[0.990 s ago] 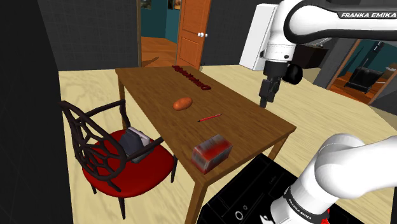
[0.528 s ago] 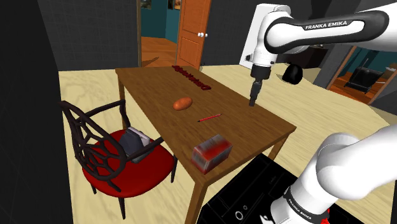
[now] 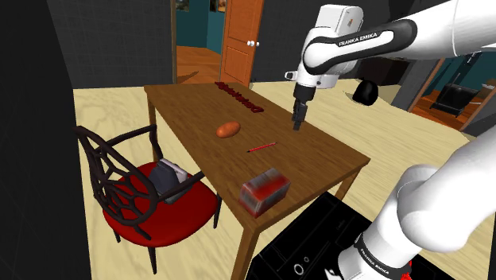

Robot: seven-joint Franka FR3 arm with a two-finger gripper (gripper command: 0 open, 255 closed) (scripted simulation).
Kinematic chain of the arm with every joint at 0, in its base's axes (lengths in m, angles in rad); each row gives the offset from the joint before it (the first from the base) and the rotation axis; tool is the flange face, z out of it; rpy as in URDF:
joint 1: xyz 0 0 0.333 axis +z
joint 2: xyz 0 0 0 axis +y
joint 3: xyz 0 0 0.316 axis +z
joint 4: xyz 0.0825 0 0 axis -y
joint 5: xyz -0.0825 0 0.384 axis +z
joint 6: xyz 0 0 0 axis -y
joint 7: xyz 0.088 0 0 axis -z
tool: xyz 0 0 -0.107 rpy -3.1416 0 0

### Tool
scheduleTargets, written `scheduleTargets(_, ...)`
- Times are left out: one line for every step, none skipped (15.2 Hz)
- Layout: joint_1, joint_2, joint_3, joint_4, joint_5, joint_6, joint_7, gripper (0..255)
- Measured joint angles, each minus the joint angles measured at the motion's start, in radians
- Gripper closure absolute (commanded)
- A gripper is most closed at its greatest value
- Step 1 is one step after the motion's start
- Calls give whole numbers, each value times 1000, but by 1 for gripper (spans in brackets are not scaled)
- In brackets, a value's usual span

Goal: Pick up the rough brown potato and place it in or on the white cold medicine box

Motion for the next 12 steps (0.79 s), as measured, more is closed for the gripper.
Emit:
scheduleTargets(12, 33, -6, 27, 14, 13, -42, 0)
scheduleTargets(22, 71, -15, 45, 30, 38, -87, 0)
scheduleTargets(30, 104, -23, 65, 46, 57, -134, 0)
scheduleTargets(36, 136, -30, 85, 63, 74, -183, 0)
scheduleTargets(42, 178, -37, 119, 85, 87, -233, 0)
scheduleTargets(47, 214, -40, 136, 106, 109, -281, 0)
scheduleTargets(50, 251, -43, 168, 128, 118, -330, 0)
scheduleTargets(55, 284, -40, 199, 149, 124, -374, 0)
scheduleTargets(55, 324, -39, 230, 174, 136, -422, 0)
scheduleTargets(56, 364, -34, 270, 198, 138, -467, 0)
scheduleTargets(55, 401, -27, 300, 221, 148, -510, 0)
scheduleTargets(51, 435, -21, 330, 243, 153, -555, 0)
